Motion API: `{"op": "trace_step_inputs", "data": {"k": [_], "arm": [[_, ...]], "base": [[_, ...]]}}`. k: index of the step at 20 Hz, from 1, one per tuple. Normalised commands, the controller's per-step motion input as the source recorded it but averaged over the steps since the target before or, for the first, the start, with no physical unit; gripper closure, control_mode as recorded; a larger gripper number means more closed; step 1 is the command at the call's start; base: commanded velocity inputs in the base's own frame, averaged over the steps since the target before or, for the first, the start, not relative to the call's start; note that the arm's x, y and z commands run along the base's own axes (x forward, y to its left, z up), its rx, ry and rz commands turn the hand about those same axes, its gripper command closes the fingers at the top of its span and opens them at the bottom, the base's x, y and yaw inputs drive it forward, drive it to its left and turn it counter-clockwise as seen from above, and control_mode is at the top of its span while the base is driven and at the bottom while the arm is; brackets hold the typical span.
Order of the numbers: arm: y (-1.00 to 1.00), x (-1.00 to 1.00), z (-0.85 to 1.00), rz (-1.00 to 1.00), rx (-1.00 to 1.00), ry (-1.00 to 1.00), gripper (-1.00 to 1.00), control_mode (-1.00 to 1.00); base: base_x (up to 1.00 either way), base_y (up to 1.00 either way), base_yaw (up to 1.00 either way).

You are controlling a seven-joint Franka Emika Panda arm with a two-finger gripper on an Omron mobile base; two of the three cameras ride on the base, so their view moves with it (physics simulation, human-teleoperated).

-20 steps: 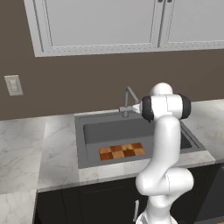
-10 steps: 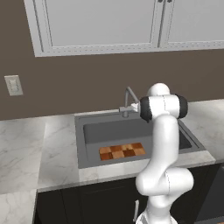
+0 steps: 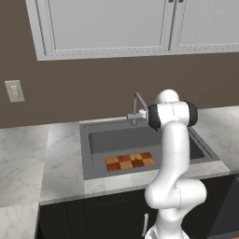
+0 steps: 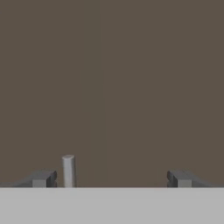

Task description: Turn on the sink faucet with hot water and rinse the cutting board for ten seconds, then turn off the faucet. Push the cutting board to reach the water if necessary.

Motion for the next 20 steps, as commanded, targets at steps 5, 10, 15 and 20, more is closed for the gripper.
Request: {"op": "trace_step_inputs", "data": {"k": [5, 10, 15, 20], "arm": [[0.0, 0.2, -0.02, 0.0, 0.0, 0.0, -1.0, -1.0], [0.0, 0.21, -0.01, 0.0, 0.0, 0.0, -1.0, -1.0], [0.0, 0.14, -0.02, 0.0, 0.0, 0.0, -1.0, -1.0], [0.0, 0.14, -0.06, 0.0, 0.0, 0.0, -1.0, -1.0]], "base": [[0.0, 0.0, 0.0], [0.0, 0.0, 0.0], [0.0, 0.0, 0.0], [0.0, 0.0, 0.0]]}}
